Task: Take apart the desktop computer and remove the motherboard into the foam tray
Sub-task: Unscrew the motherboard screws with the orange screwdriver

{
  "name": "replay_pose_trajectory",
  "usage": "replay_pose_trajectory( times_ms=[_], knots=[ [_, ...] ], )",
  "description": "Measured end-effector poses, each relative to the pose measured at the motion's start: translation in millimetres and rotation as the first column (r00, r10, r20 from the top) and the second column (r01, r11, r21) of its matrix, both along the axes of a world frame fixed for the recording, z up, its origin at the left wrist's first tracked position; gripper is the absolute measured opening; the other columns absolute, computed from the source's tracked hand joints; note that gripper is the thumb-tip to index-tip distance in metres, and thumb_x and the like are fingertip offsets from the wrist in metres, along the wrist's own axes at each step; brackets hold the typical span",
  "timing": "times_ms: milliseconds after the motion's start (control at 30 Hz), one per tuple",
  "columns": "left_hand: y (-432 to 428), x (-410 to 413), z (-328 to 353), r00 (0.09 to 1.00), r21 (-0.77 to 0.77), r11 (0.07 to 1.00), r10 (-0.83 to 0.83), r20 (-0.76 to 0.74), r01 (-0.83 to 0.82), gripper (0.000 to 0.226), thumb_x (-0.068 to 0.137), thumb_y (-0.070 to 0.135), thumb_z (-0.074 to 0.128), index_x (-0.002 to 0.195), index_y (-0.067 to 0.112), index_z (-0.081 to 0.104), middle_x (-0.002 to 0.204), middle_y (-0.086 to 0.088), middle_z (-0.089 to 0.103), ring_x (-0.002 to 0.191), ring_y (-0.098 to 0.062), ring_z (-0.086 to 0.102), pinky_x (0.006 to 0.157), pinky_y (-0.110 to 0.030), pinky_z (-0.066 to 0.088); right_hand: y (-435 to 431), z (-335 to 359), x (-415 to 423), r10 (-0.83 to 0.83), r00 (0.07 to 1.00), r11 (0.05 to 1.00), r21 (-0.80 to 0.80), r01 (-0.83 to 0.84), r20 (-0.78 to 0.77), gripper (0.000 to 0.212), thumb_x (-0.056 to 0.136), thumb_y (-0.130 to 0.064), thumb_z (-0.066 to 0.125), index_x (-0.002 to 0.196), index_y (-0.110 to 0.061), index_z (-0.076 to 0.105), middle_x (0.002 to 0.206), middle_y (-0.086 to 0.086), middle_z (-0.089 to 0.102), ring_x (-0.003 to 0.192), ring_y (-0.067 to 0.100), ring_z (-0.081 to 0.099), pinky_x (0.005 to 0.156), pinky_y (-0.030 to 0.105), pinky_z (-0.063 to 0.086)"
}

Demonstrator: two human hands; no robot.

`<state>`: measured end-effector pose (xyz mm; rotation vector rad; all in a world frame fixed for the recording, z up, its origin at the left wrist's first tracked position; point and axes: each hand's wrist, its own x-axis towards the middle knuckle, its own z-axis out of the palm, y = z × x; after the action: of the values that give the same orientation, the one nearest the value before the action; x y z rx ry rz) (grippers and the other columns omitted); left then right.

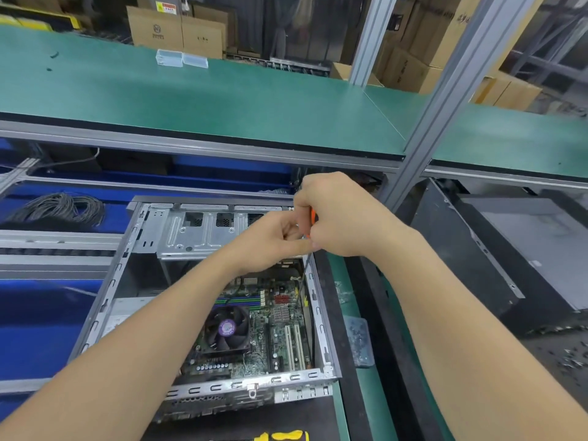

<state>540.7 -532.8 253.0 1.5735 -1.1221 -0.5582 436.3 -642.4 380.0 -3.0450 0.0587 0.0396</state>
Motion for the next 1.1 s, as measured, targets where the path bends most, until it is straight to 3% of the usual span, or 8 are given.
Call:
replay_pose_trajectory(
  times_ms=[67, 167, 300, 467, 600, 700, 900, 1100],
  knots=[
    [-2, 2, 2, 1.000, 0.061, 0.998, -0.011, 0.018, 0.010, 0.042, 0.098, 0.021, 0.067, 0.070, 0.006, 0.040, 0.057, 0.012, 0.025, 0.051, -0.006, 0.021, 0.048, -0.016, 0.019, -1, -4, -1, 0.002, 0.999, 1.000, 0.026, -0.004, 0.043, 0.021, 0.074, -0.003, 0.061, 0.079, -0.022, 0.066, 0.091, -0.008, 0.053, 0.092, 0.021, 0.056, 0.076, 0.037, 0.051],
    [-2, 3, 5, 0.994, 0.118, 0.993, -0.012, 0.109, -0.001, 0.044, 0.100, 0.018, 0.066, 0.068, 0.007, 0.037, 0.052, 0.012, 0.027, 0.049, -0.006, 0.023, 0.047, -0.016, 0.021, -3, -7, -4, -0.006, 0.997, 0.996, 0.094, -0.001, 0.079, 0.026, 0.072, -0.004, 0.060, 0.084, -0.023, 0.071, 0.085, -0.013, 0.054, 0.087, 0.016, 0.055, 0.073, 0.035, 0.051],
    [-6, 0, 9, 0.997, 0.101, 0.994, 0.033, 0.076, -0.040, 0.060, 0.080, 0.042, 0.075, 0.089, -0.013, 0.054, 0.067, -0.024, 0.049, 0.065, -0.016, 0.037, 0.060, -0.031, 0.028, -3, -12, -8, -0.022, 0.982, 0.982, 0.190, -0.015, 0.189, 0.014, 0.085, -0.016, 0.062, 0.092, -0.024, 0.072, 0.081, -0.011, 0.060, 0.080, 0.009, 0.056, 0.074, 0.037, 0.053],
    [-22, -5, 3, 0.975, 0.055, 0.976, 0.205, 0.091, -0.210, 0.055, 0.061, 0.049, 0.076, 0.092, 0.004, 0.065, 0.086, -0.026, 0.067, 0.068, -0.024, 0.053, 0.061, -0.037, 0.040, 2, -19, -6, -0.079, 0.956, 0.967, -0.209, 0.142, 0.284, 0.030, 0.101, -0.048, 0.048, 0.093, -0.020, 0.055, 0.082, -0.001, 0.055, 0.079, 0.028, 0.061, 0.066, 0.036, 0.047],
    [-33, -16, -3, 0.929, 0.077, 0.930, 0.347, 0.131, -0.358, 0.047, 0.053, 0.056, 0.064, 0.079, 0.016, 0.062, 0.070, -0.009, 0.066, 0.057, -0.013, 0.048, 0.053, -0.031, 0.035, 5, -15, -3, -0.257, 0.925, 0.918, -0.228, 0.324, 0.281, 0.049, 0.100, -0.067, 0.044, 0.082, -0.021, 0.048, 0.069, 0.000, 0.037, 0.070, 0.030, 0.048, 0.064, 0.036, 0.037],
    [-36, -20, -8, 0.923, 0.011, 0.927, 0.371, 0.104, -0.374, 0.037, 0.055, 0.055, 0.071, 0.072, 0.026, 0.054, 0.058, 0.008, 0.052, 0.052, -0.006, 0.039, 0.053, -0.030, 0.028, 1, -11, 2, -0.270, 0.946, 0.933, -0.195, 0.304, 0.181, 0.033, 0.098, -0.044, 0.056, 0.084, -0.016, 0.050, 0.071, 0.001, 0.039, 0.073, 0.032, 0.050, 0.064, 0.035, 0.036],
    [-22, -12, -13, 0.980, -0.080, 0.977, 0.198, 0.026, -0.196, 0.030, 0.078, 0.051, 0.082, 0.071, 0.039, 0.055, 0.055, 0.006, 0.023, 0.055, -0.015, 0.022, 0.060, -0.034, 0.017, -8, 2, -3, -0.087, 0.996, 0.994, -0.063, 0.088, 0.011, 0.005, 0.096, -0.026, 0.063, 0.101, -0.028, 0.062, 0.101, 0.000, 0.060, 0.095, 0.025, 0.061, 0.075, 0.039, 0.054],
    [-6, -1, 3, 0.999, -0.006, 0.999, -0.053, 0.013, 0.053, 0.038, 0.091, 0.033, 0.076, 0.059, 0.042, 0.056, 0.054, 0.010, 0.023, 0.051, -0.014, 0.022, 0.052, -0.024, 0.020, -1, 12, -5, 0.054, 0.992, 0.994, -0.083, -0.064, -0.112, 0.024, 0.083, -0.003, 0.061, 0.078, -0.025, 0.068, 0.095, -0.002, 0.065, 0.093, 0.021, 0.061, 0.078, 0.039, 0.056]
  ],
)
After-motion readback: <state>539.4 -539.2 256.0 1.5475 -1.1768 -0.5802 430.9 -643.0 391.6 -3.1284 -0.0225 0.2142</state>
